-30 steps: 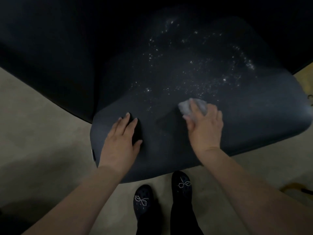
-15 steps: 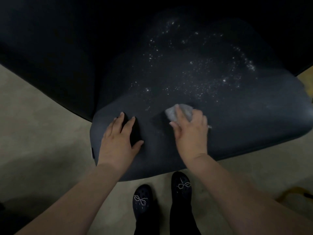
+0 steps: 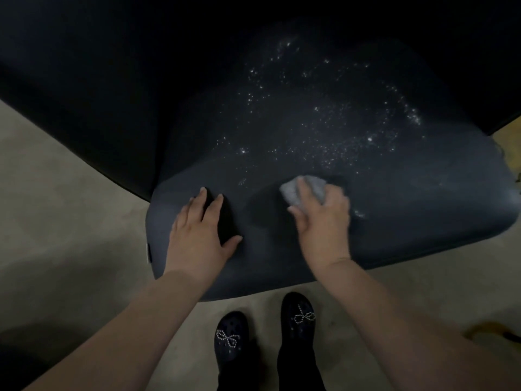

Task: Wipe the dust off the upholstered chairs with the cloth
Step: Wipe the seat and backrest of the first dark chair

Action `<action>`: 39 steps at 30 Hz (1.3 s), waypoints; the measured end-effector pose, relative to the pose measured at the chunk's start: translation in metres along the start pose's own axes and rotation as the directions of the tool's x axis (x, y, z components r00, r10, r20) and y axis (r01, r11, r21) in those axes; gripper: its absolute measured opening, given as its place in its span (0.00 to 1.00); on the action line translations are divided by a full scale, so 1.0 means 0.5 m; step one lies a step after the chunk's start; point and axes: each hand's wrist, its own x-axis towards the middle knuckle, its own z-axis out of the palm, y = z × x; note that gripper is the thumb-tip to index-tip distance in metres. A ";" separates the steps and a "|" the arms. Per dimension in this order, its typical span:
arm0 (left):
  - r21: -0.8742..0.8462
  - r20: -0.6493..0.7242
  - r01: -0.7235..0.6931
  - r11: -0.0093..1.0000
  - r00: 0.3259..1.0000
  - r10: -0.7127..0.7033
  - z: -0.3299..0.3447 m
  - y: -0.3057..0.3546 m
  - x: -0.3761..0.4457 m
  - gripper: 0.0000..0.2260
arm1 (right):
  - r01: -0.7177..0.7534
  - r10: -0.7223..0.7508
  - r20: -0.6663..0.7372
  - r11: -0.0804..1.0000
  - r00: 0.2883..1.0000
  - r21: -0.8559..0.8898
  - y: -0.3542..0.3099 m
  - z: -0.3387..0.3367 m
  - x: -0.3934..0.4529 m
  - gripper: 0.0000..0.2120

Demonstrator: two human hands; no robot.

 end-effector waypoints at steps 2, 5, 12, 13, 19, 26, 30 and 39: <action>-0.004 -0.002 -0.004 1.000 1.000 0.004 0.000 0.005 0.002 0.37 | 0.136 -0.136 0.056 0.991 0.989 -0.003 -0.015 0.010 -0.005 0.25; 0.008 -0.008 -0.014 1.000 1.000 0.014 -0.003 0.007 0.007 0.37 | 0.051 -0.053 -0.012 0.995 0.999 -0.089 0.055 -0.010 0.037 0.24; -0.020 -0.020 0.011 1.000 1.000 -0.012 -0.005 0.002 0.016 0.37 | -0.006 0.006 -0.008 1.000 1.000 0.003 0.032 -0.014 0.053 0.24; -0.024 -0.023 0.009 1.000 1.000 -0.009 -0.006 0.003 0.016 0.38 | 0.099 -0.099 0.031 0.995 0.995 0.023 0.011 -0.005 0.048 0.25; -0.065 -0.079 0.048 0.997 0.995 -0.053 -0.015 -0.011 0.022 0.38 | 0.266 -0.279 0.061 0.949 0.958 0.168 -0.037 -0.002 0.090 0.25; -0.074 -0.099 0.072 0.995 0.992 -0.079 -0.027 -0.033 0.041 0.40 | 0.334 -0.338 0.082 0.941 0.937 0.058 -0.075 0.040 0.165 0.21; -0.089 -0.089 0.097 0.991 0.991 -0.105 -0.036 -0.054 0.054 0.42 | 0.089 -0.083 -0.045 0.982 0.996 0.166 -0.058 0.030 0.220 0.21; -0.123 -0.072 0.081 0.989 0.993 -0.091 -0.045 -0.063 0.083 0.43 | 0.242 -0.246 0.035 0.967 0.969 0.078 -0.093 0.056 0.281 0.20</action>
